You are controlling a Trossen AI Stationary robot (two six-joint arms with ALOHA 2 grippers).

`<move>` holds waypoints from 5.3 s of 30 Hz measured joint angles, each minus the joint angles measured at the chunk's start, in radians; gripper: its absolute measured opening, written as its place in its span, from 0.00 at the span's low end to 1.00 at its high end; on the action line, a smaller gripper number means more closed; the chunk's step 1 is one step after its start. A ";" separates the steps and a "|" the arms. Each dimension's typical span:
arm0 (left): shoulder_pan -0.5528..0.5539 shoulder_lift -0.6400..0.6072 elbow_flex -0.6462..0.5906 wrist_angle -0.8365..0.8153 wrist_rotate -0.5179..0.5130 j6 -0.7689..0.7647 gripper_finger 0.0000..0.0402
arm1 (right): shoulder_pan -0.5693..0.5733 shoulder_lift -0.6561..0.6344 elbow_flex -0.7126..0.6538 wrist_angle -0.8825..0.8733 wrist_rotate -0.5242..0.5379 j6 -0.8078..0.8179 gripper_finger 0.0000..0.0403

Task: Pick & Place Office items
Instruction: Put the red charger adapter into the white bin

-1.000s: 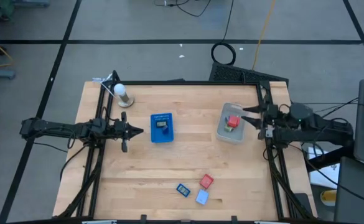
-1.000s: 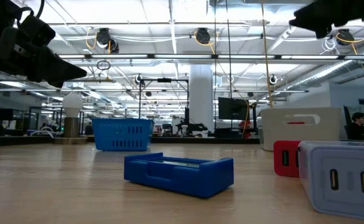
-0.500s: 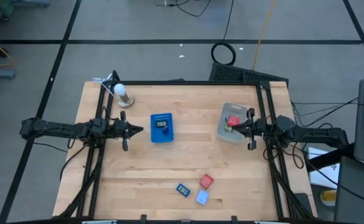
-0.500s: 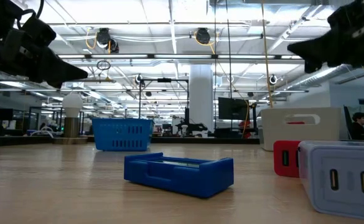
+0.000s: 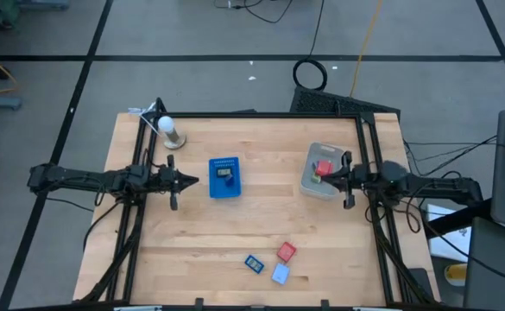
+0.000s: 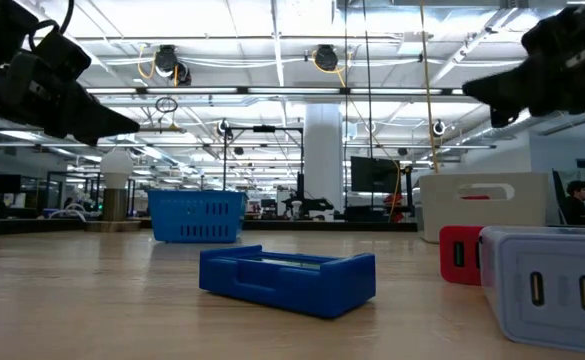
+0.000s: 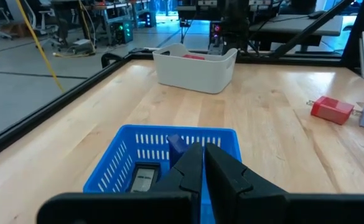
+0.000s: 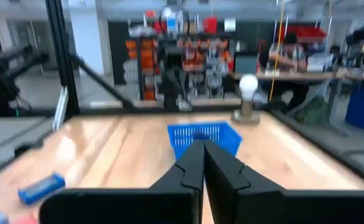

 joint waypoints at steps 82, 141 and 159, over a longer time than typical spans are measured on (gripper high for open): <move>0.000 0.000 0.001 -0.063 -0.154 -0.128 0.05 | 0.493 1.421 1.112 -0.612 0.056 -0.010 0.77; 0.000 0.000 0.000 -0.065 -0.083 -0.121 0.05 | 0.465 1.607 1.148 -0.626 -0.008 -0.248 0.51; 0.000 0.000 0.000 -0.069 -0.084 -0.118 0.05 | 0.323 0.828 0.718 -0.052 0.214 -0.099 0.51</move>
